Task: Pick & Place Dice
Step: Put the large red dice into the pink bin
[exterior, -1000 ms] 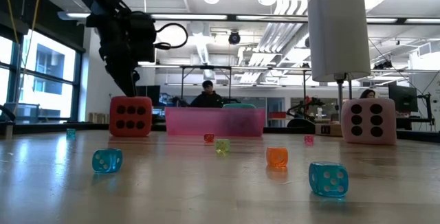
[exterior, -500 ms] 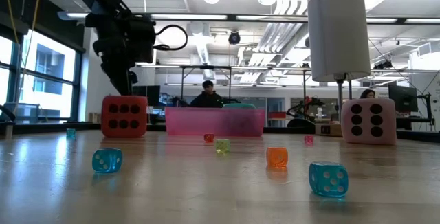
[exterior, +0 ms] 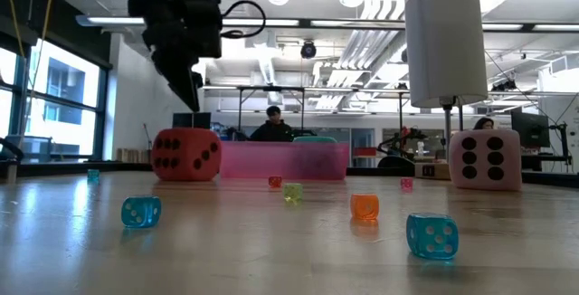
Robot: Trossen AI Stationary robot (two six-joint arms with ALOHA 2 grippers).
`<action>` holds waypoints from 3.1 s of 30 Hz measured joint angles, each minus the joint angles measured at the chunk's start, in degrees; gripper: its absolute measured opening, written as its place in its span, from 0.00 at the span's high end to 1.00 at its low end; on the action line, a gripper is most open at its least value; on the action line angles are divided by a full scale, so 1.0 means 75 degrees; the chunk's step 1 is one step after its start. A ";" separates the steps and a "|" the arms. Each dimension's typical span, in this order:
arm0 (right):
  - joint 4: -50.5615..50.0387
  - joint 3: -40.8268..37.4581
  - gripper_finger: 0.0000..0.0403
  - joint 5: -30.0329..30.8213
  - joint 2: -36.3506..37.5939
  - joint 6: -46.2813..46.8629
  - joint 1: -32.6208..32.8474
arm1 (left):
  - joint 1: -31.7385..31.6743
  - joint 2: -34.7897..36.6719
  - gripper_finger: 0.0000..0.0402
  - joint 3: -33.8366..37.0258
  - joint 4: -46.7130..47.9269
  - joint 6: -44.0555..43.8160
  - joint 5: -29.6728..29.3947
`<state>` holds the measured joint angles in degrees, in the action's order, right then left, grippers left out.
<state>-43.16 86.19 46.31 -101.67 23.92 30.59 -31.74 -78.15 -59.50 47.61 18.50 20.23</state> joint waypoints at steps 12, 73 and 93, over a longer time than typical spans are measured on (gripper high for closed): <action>0.0003 0.0000 0.01 -0.0001 0.0000 0.0011 0.0000 | 0.0116 -0.0003 0.62 -0.0051 -0.0121 -0.0681 -0.0141; -0.0577 -0.2122 0.01 0.1122 0.1102 0.3716 -0.0752 | -0.0093 0.2672 0.58 0.2887 -0.6769 -0.3741 0.2872; -0.0551 -0.2122 0.01 0.0801 0.1105 0.3631 -0.0752 | 0.0281 0.2678 0.31 0.2887 -0.6935 -0.2641 0.2477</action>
<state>-47.29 70.28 52.31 -93.38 51.16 24.95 -29.64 -58.06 -37.85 -4.40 -1.31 38.81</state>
